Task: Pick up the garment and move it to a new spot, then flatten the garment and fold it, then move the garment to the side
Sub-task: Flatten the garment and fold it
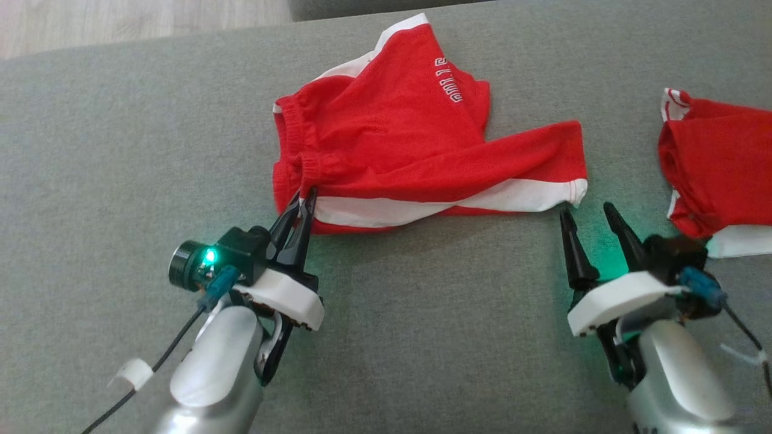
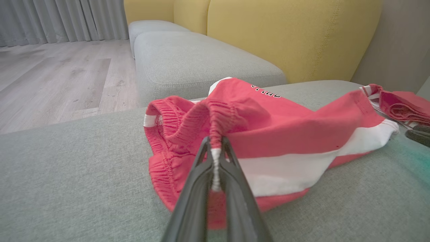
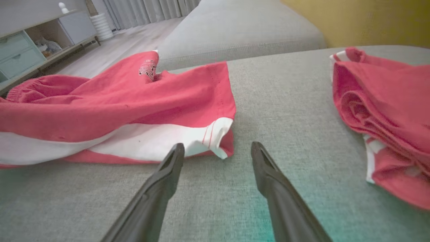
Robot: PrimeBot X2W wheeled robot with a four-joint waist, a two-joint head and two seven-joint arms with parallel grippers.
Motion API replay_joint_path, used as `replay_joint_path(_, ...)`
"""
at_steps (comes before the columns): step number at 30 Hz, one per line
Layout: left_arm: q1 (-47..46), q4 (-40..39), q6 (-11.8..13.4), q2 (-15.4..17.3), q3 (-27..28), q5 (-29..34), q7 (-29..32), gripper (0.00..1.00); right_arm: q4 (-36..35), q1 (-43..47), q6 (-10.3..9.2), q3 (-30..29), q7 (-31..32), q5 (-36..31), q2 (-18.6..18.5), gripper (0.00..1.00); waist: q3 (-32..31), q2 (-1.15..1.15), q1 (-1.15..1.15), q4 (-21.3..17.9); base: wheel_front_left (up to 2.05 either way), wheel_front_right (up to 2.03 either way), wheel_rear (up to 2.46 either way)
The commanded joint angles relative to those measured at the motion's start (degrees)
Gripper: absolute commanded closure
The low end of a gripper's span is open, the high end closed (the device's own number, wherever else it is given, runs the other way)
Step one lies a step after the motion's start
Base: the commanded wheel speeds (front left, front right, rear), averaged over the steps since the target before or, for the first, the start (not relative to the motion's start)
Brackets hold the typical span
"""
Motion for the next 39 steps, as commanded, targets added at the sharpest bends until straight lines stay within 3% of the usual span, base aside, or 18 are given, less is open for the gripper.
replay_joint_path(1,-1.8,-2.0,0.1,0.6,1.6,-0.2,-0.9,1.0,-0.5,-2.5,-0.04,2.2,0.2,0.5,-1.2,0.0,0.2,0.0,0.0,0.3,0.0,0.0,0.0)
replay_joint_path(13,-2.1,-2.2,0.1,0.5,0.5,-0.4,-1.4,1.0,5.5,-6.8,-0.04,8.5,-0.9,5.2,-3.4,0.0,0.4,0.0,0.0,1.1,0.0,0.0,0.0)
replay_joint_path(31,-2.6,-2.2,0.5,1.1,-0.7,-0.8,-1.0,1.0,10.0,-10.6,-0.04,13.4,-3.2,8.6,-5.1,0.0,0.9,0.0,0.0,1.2,0.0,0.0,0.0)
replay_joint_path(32,-2.6,-2.2,0.5,1.2,-0.7,-0.8,-1.0,1.0,10.3,-10.9,-0.04,13.7,-3.3,8.7,-5.1,0.31,1.0,0.0,0.0,1.2,0.0,0.0,0.0)
replay_joint_path(33,-2.7,-2.3,0.5,1.3,-0.8,-0.9,-0.9,1.0,10.7,-11.3,-0.04,14.5,-3.5,8.9,-5.2,1.0,1.0,0.0,0.0,1.2,0.0,0.0,0.0)
replay_joint_path(39,-2.8,-2.3,0.8,1.6,-0.8,-1.3,-0.9,1.0,10.8,-11.8,-0.04,15.4,-4.3,9.9,-5.9,1.0,0.4,0.0,0.0,1.3,0.0,0.0,0.0)
